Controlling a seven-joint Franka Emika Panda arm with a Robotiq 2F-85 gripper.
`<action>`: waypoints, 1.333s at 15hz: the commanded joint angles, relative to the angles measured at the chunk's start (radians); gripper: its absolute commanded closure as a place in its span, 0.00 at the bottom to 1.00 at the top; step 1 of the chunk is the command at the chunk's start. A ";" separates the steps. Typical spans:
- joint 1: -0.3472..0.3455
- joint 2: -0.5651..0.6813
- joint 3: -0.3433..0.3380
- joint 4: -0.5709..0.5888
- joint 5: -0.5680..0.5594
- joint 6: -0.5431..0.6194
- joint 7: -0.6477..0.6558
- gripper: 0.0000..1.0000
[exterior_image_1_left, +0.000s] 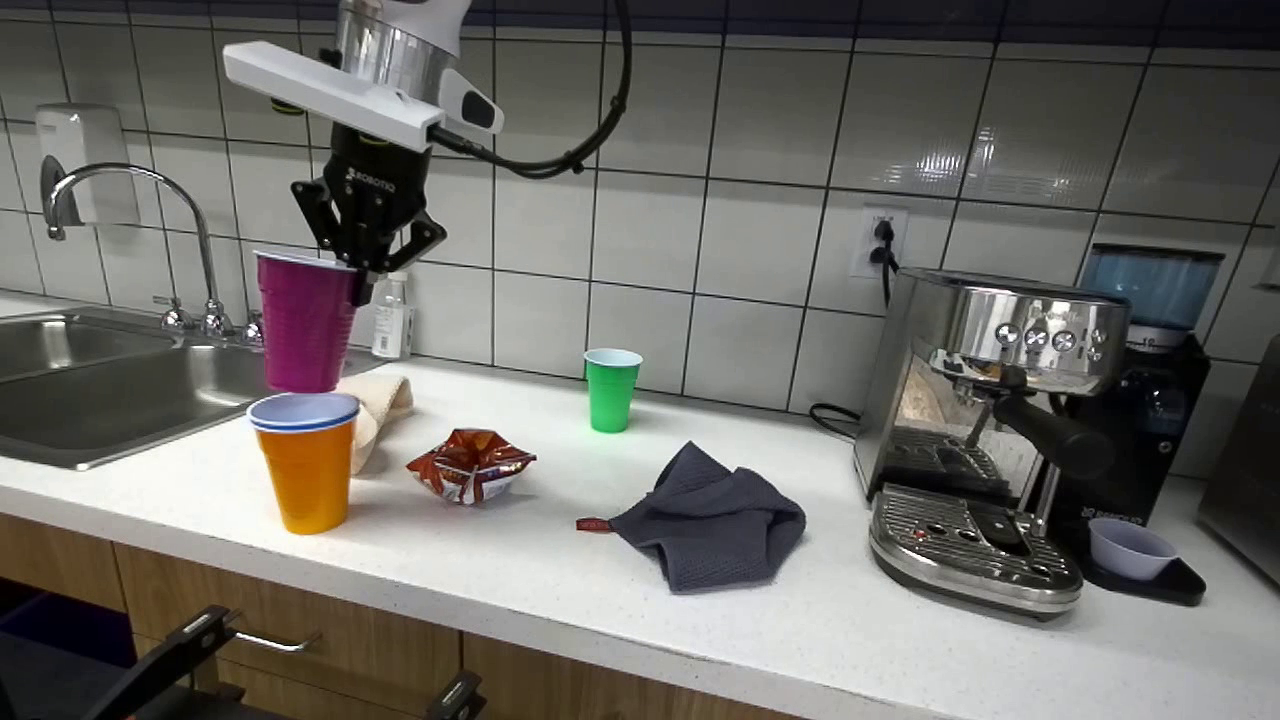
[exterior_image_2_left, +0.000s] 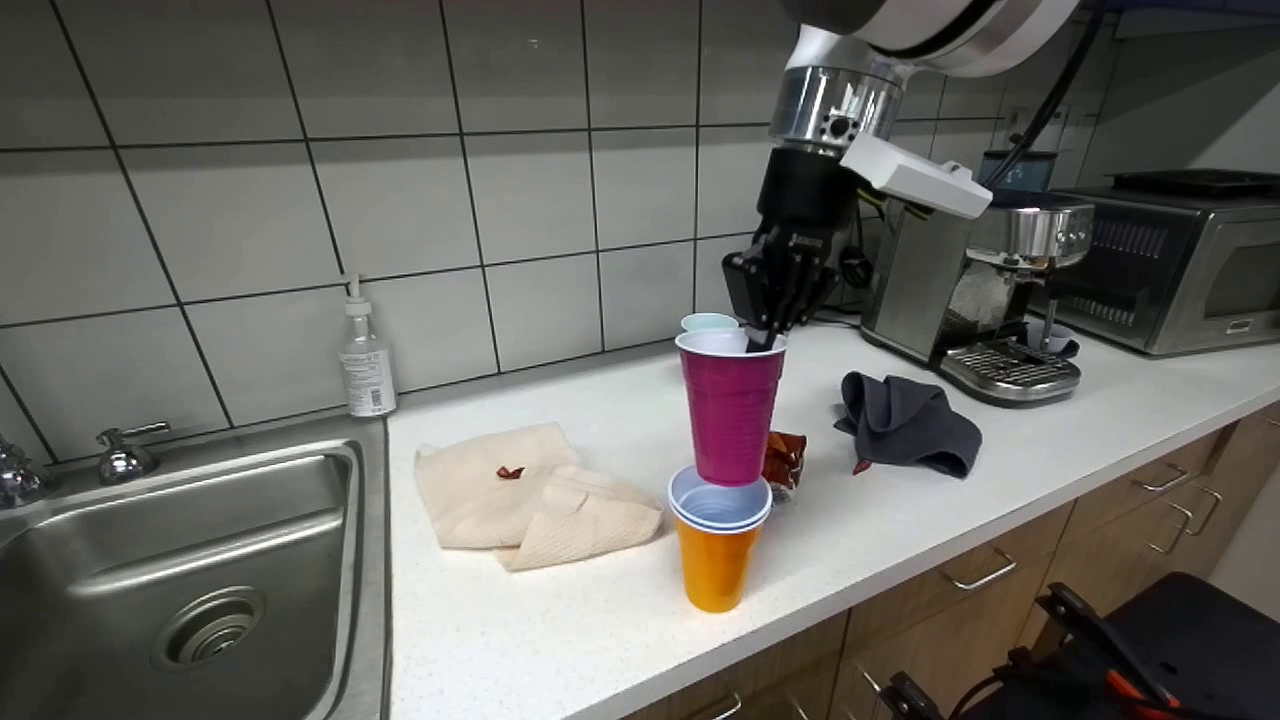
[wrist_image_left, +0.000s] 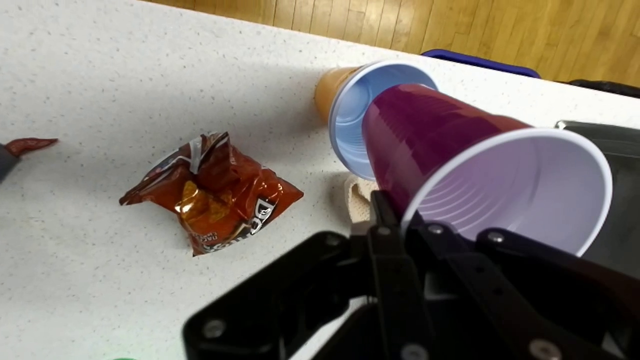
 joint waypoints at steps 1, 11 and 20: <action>-0.001 -0.030 0.009 -0.020 0.015 -0.014 -0.015 0.99; -0.003 -0.007 0.026 -0.036 0.005 0.026 0.001 0.99; -0.001 0.022 0.039 -0.053 -0.004 0.098 0.002 0.99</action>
